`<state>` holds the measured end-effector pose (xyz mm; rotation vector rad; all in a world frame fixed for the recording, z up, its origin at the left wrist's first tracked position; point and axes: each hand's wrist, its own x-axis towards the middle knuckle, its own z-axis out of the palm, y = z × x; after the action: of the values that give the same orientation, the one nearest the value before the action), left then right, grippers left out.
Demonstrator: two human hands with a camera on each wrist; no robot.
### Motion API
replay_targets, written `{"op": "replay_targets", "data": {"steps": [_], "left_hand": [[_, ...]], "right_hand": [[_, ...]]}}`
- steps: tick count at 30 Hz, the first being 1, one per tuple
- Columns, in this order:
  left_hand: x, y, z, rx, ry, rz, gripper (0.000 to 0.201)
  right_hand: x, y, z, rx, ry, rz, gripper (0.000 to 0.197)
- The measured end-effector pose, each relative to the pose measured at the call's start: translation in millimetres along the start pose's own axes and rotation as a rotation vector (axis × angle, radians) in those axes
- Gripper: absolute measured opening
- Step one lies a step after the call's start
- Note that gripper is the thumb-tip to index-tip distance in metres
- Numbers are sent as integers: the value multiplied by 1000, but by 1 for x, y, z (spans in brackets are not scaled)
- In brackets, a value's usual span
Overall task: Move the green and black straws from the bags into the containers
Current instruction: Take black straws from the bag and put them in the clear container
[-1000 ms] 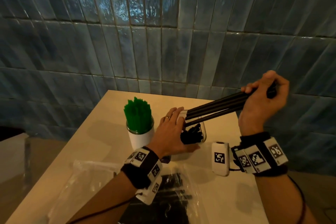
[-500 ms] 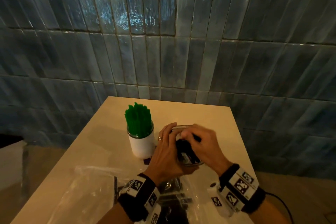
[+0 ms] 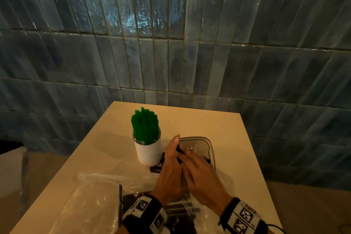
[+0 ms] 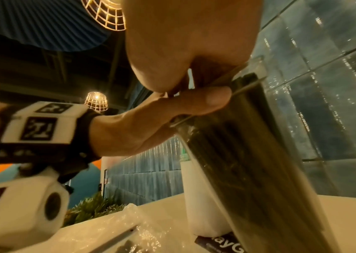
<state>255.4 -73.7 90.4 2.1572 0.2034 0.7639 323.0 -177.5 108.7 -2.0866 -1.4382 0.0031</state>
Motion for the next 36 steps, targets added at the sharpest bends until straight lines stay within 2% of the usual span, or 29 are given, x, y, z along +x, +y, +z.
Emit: {"op": "replay_targets", "data": {"steps": [2,6,7,9,10,12,15,20,22,25,27,28,29,30,31,32,34,36], "left_hand": [[-2,1,-2,-24,-33,-58,87],[-6,-6,0,-17,-68,-109,118],[-6,-7,1,-37,-67,-143,114],[-5,-1,1,-89,-49,-184,100],[-6,3,1,-50,-56,-179,104],[-10,0,1,-4,-98,-125,114],[-14,-5,2,-55,-83,-32,110],[-17,-12,-1,38,-78,116,125],[-12,-10,-1,45,-95,123,117],[-8,-6,-1,-38,-65,18,93],[-9,-9,0,41,-77,0,91],[-11,-12,1,56,-99,29,95],[-11,-18,4,121,-87,82,89],[-11,-14,3,123,-85,96,69],[-11,-8,1,216,-84,163,48],[-11,-6,1,210,-120,90,44],[-11,3,-1,258,-146,181,58],[-8,-6,1,281,-62,158,60]], "right_hand": [[-5,1,-1,-26,14,-54,50],[-2,9,-13,-74,131,-55,38],[0,7,-15,-109,123,-24,43],[4,3,-17,-51,13,25,52],[6,1,-18,16,-37,24,54],[9,-2,-20,79,-88,15,58],[12,0,-23,101,-165,24,59],[12,-4,-29,31,-215,-88,32],[10,-6,-33,52,-191,-115,25],[8,-5,-34,2,-54,-108,25],[6,-5,-30,-102,-30,29,37],[5,-6,-27,-161,-72,104,41],[4,-7,-23,-183,-116,143,42],[4,-8,-21,-141,-136,152,41],[4,-11,-20,-48,-139,149,39],[5,-15,-22,59,-119,136,37],[6,-17,-25,174,-62,115,35],[5,-16,-26,103,8,126,35]]}}
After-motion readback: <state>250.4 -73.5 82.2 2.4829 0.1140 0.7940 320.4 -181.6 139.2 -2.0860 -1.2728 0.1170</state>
